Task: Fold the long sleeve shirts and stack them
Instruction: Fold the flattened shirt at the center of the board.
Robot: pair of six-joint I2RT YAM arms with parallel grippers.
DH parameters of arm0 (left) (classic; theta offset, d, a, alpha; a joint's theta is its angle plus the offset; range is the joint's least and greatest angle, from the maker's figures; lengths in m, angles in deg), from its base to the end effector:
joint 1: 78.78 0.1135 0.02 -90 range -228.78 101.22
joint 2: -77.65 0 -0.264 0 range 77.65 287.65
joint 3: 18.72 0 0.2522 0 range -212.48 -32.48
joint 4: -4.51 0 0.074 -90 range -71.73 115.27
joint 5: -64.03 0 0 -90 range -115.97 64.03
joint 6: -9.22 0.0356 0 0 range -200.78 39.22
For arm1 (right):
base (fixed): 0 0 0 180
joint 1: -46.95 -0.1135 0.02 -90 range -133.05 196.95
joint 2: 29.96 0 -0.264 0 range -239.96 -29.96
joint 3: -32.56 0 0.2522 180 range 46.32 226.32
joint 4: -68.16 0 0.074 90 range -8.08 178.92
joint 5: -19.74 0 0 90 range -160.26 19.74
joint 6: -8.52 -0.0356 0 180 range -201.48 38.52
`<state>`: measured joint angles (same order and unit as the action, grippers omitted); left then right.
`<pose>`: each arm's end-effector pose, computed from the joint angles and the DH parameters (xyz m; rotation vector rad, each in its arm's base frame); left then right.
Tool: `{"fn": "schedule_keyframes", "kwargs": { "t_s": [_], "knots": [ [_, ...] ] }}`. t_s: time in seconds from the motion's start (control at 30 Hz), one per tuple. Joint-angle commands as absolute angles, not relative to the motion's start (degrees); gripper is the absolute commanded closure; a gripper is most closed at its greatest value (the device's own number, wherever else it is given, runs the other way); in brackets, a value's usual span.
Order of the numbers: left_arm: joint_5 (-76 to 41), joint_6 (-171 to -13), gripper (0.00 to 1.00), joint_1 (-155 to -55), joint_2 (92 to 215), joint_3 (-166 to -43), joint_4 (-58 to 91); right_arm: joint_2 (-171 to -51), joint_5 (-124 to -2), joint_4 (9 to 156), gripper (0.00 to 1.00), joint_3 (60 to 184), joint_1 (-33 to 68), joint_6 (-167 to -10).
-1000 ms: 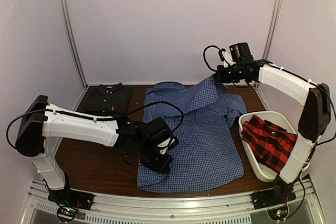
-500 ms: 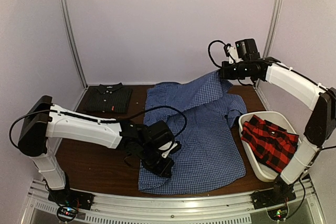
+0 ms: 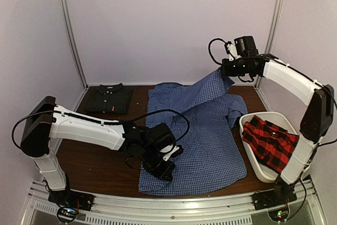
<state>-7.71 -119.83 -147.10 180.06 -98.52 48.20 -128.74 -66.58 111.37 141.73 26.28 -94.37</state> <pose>0.1200 -0.3320 0.1757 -0.8633 -2.9020 0.7996 0.3738 0.1435 0.3605 -0.1851 2.1626 0.4082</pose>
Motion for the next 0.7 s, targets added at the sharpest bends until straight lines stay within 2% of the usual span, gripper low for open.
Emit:
{"fn": "schedule_keyframes", "kwargs": {
  "t_s": [0.0, 0.37, 0.67],
  "knots": [
    [-6.1, -118.5, 1.0, -147.5, 180.8, -99.9, 46.5, -130.3, -68.8, 112.5, 1.0, 144.1, 27.2, -93.3],
    [-5.8, -117.9, 1.0, -147.5, 180.5, -99.8, 46.5, -136.7, -68.5, 115.3, 1.0, 152.8, 28.7, -92.6],
    [-5.4, -117.9, 1.0, -147.5, 180.3, -99.8, 45.7, -139.1, -67.9, 116.4, 1.0, 155.4, 28.6, -92.8]
  ]
}}
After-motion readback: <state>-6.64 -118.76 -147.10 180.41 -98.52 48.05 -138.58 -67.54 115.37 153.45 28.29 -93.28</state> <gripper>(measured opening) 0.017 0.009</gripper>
